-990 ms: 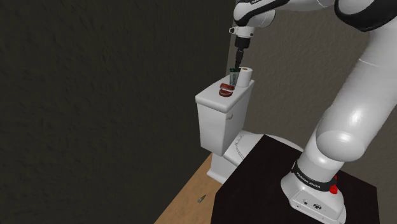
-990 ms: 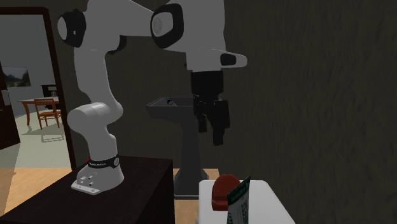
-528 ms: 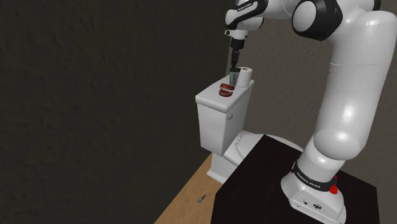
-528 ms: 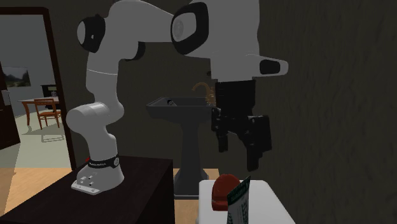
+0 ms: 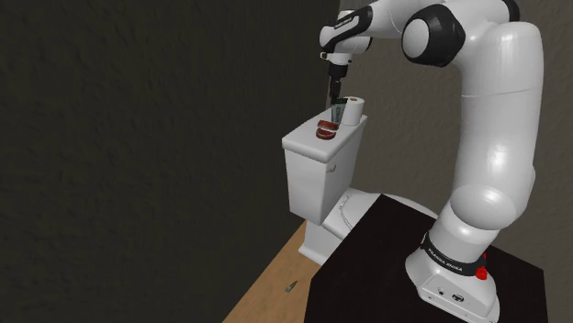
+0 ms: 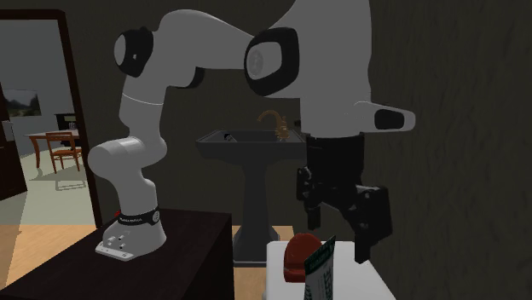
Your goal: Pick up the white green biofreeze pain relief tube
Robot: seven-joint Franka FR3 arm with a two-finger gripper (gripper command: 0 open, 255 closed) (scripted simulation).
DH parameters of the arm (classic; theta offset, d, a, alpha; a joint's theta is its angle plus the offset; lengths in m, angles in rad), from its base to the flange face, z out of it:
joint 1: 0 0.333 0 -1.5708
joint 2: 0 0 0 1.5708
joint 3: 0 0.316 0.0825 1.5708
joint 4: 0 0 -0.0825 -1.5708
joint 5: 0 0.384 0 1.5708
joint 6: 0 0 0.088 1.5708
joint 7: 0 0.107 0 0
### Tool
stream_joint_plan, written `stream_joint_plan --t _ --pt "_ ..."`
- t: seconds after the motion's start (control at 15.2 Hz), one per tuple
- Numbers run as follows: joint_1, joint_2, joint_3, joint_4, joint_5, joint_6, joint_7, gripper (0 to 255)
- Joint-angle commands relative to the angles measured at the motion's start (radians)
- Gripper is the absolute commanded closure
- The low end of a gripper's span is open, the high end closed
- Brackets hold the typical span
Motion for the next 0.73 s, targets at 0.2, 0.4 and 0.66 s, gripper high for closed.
stream_joint_plan --t 0.2,0.4,0.66 --pt "-0.002 0.013 0.003 -0.019 0.007 0.031 -0.006 255" --pt "-0.002 0.013 0.003 -0.017 0.007 0.029 -0.006 255" --pt "-0.003 0.013 0.003 -0.017 0.008 0.029 -0.006 255"
